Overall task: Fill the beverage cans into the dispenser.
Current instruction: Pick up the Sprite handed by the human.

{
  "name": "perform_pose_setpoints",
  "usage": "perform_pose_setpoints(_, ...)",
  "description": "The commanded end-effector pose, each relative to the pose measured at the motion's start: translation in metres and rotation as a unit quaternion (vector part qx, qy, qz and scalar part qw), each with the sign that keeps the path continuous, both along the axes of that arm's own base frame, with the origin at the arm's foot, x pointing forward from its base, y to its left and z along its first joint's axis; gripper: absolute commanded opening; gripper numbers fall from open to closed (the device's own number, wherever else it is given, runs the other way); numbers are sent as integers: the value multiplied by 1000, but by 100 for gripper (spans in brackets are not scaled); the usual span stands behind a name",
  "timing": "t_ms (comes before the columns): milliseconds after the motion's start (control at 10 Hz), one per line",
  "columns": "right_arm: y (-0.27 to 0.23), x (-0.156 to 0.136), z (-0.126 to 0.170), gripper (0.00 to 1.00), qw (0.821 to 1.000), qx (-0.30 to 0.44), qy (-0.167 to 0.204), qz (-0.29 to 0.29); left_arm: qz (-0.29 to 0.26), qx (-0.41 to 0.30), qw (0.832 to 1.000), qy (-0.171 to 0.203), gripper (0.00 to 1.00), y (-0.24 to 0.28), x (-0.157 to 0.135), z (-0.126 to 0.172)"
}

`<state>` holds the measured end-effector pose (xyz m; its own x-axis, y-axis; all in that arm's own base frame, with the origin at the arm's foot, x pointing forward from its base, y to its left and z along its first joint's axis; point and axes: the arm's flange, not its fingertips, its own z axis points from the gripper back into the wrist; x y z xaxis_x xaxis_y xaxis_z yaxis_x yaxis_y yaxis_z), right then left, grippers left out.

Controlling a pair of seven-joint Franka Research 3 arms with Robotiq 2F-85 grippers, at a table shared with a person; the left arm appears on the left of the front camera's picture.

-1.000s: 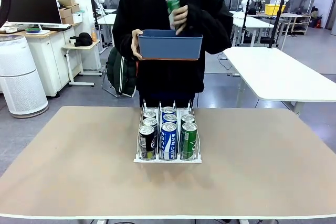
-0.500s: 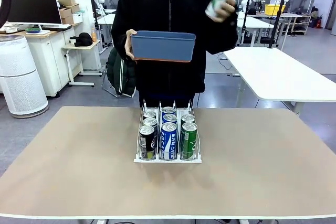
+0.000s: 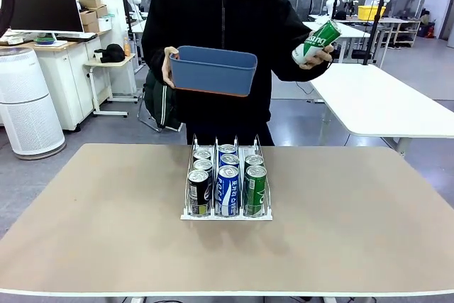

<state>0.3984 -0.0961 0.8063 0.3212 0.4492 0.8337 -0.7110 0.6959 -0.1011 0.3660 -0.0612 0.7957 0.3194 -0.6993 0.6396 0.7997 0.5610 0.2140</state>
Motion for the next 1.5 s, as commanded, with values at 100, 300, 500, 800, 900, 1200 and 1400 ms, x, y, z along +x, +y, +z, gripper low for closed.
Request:
perform_pose_setpoints(100, 2, -1, -2, 100, 1000, 2, 1, 3, 0, 0, 1000, 0, 100, 2, -1, 0)
perform_pose_setpoints(300, 2, -1, -2, 100, 1000, 2, 1, 3, 0, 0, 1000, 0, 100, 2, -1, 0)
perform_pose_setpoints(500, 2, -1, -2, 100, 1000, 2, 1, 3, 0, 0, 1000, 0, 100, 2, -1, 0)
perform_pose_setpoints(800, 2, -1, -2, 100, 1000, 2, 1, 3, 0, 0, 1000, 0, 100, 2, -1, 0)
perform_pose_setpoints(900, 0, 0, 0, 100, 1000, 0, 0, 0, 0, 0, 1000, 0, 100, 2, -1, 0)
perform_pose_setpoints(1200, 22, 23, -2, 100, 998, -21, 24, 62, 0, 0, 1000, 0, 100, 2, -1, 0)
perform_pose_setpoints(1400, 40, 34, -16, 100, 996, -24, 50, 71, 0, 0, 1000, 0, 100, 2, -1, 0)
